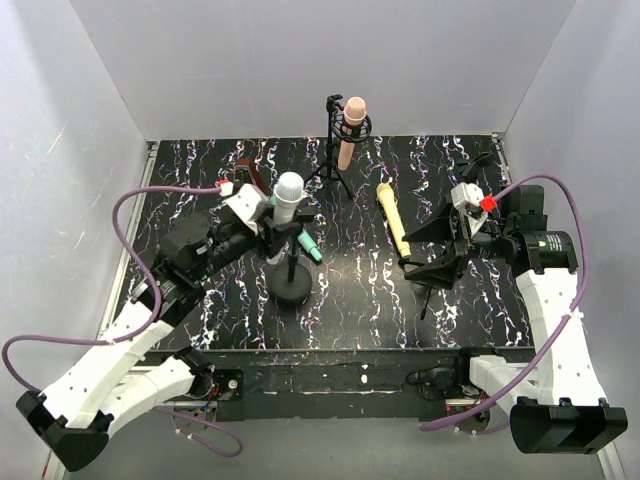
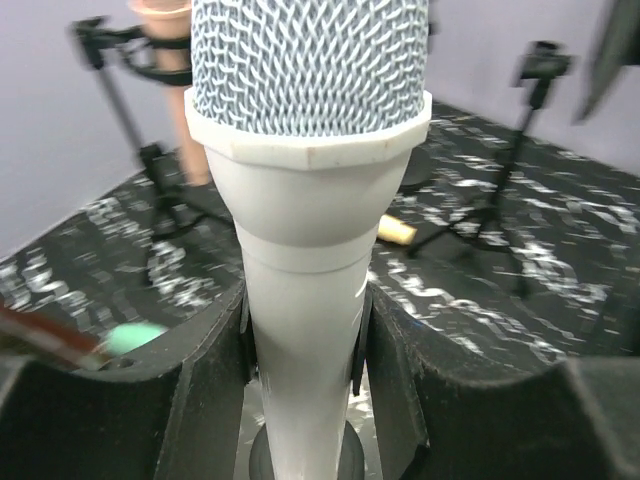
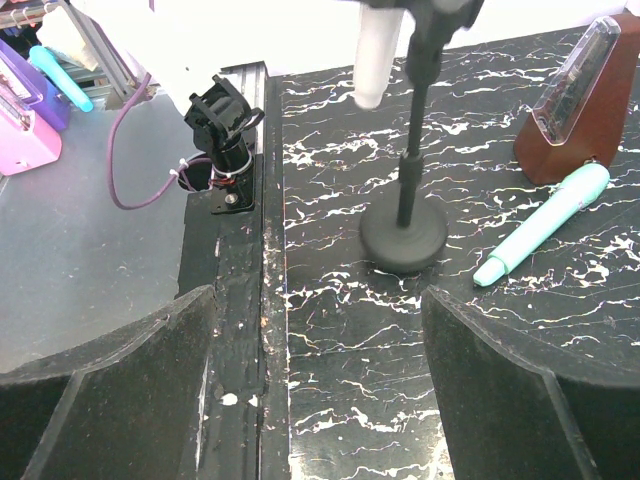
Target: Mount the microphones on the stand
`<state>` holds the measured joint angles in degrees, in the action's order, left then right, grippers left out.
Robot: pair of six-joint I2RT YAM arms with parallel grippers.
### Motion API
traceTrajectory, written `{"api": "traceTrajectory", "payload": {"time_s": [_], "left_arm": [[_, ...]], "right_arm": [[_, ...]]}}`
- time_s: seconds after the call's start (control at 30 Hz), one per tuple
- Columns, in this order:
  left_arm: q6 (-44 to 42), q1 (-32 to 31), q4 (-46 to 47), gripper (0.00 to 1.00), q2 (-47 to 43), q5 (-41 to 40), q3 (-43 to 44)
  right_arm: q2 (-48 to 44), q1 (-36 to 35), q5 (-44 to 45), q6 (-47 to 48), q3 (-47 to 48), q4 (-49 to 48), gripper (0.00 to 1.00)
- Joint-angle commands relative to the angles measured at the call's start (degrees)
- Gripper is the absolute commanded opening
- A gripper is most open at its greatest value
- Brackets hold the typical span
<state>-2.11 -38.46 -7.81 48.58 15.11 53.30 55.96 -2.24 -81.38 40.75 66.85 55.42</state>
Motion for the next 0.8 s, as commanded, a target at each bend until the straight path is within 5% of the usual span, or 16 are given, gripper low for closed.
{"api": "traceTrajectory", "payload": {"time_s": [0.0, 0.23, 0.6, 0.77], "left_arm": [[-7.1, 1.5, -5.1, 0.03, -2.9, -16.5, 3.7], [-11.3, 9.3, 1.4, 0.02, 1.8, -22.9, 4.4], [-2.5, 36.9, 15.4, 0.02, 12.7, -10.2, 7.2], [-2.8, 38.4, 21.3, 0.02, 14.5, -11.3, 5.1]], "right_arm": [[-0.2, 0.3, -1.4, 0.0, 0.2, -0.9, 0.89], [-0.7, 0.3, -1.7, -0.1, 0.0, -0.9, 0.89], [-1.7, 0.4, -1.8, -0.1, -0.8, -1.1, 0.89], [-1.8, 0.4, -2.0, -0.1, -1.0, -1.0, 0.89]]}}
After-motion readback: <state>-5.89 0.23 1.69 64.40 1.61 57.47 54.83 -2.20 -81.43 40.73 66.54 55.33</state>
